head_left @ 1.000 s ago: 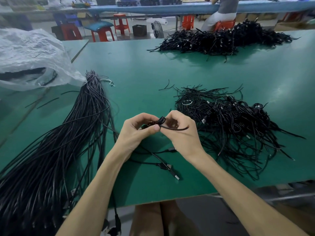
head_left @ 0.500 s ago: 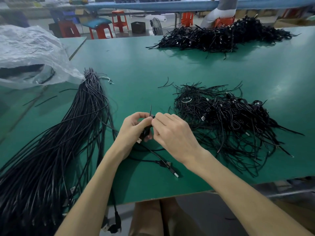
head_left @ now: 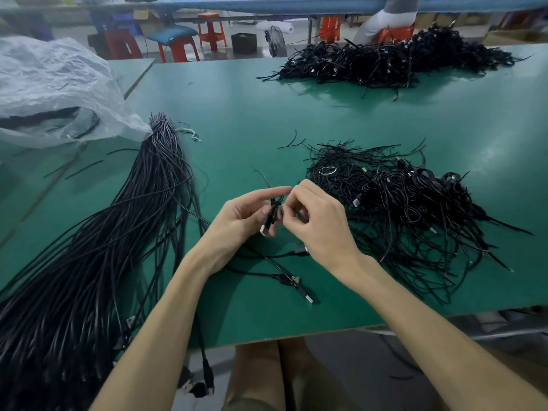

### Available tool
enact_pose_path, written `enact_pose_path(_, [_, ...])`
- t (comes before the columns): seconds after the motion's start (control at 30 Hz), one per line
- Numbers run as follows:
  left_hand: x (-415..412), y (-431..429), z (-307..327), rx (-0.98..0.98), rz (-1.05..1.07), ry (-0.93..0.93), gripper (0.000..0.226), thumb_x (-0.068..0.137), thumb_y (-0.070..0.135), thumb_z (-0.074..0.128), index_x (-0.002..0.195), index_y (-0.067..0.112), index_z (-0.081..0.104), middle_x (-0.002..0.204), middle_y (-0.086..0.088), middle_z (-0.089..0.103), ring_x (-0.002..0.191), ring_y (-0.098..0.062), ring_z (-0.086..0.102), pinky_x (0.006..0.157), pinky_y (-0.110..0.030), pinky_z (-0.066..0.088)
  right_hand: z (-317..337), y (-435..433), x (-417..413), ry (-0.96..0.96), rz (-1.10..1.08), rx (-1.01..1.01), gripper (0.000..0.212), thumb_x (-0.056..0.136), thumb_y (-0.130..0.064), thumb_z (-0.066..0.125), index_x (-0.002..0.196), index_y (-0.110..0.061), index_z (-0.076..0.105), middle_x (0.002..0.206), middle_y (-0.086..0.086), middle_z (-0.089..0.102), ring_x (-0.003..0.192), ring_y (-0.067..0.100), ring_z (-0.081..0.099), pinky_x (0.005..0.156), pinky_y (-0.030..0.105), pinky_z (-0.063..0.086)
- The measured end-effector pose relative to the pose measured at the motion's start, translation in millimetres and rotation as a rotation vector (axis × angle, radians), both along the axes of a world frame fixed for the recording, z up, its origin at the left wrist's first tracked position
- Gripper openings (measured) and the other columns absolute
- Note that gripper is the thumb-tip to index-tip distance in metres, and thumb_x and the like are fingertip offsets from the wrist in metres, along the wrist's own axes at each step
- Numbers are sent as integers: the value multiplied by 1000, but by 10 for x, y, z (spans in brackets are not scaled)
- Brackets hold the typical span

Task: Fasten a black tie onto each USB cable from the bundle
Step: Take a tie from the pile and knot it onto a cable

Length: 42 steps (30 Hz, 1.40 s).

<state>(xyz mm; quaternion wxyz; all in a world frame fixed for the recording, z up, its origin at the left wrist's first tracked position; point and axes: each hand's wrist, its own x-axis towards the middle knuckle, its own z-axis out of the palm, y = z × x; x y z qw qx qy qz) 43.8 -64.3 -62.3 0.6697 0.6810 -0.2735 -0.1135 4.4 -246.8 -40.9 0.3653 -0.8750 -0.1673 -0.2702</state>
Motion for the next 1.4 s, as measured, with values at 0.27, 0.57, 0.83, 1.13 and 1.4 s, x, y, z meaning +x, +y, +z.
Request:
enact_pose_path(0.27, [-23,-34,-5,-24,87,18,35,98,10,66,133,14,68,89,-5,65,70,-16,53,65,-25,45,39,-77,-8,-57,10,-120,14,89,0,67,80,-5,57,81,2,52,63,12,39,59,32,44])
enact_pose_path(0.57, [-63,-119,-20,169,302,-95,35,102,40,60,79,13,64,64,-5,44,59,-19,32,55,-34,27,17,-67,62,-319,-18,-292,19,92,2,61,74,-2,57,73,8,52,62,22,48,63,30,46])
enact_pose_path(0.83, [-49,-152,-3,182,329,93,52,99,39,57,53,25,39,52,6,35,47,-15,21,43,-20,20,-112,-35,109,-568,-5,-487,21,86,8,60,72,-8,57,71,8,52,59,25,48,58,37,50])
enact_pose_path(1.13, [-76,-110,37,101,324,59,51,102,51,57,79,7,71,50,-3,43,44,-18,33,44,-22,29,-75,0,5,113,1,50,18,101,-21,63,88,-9,65,88,-3,61,72,14,56,72,34,50])
enact_pose_path(1.4, [-58,-92,26,31,286,125,54,105,43,54,77,0,70,69,-14,70,44,-24,55,42,-23,35,-22,48,-20,420,-51,309,8,95,-29,70,100,-23,68,103,-7,68,88,3,63,81,18,48])
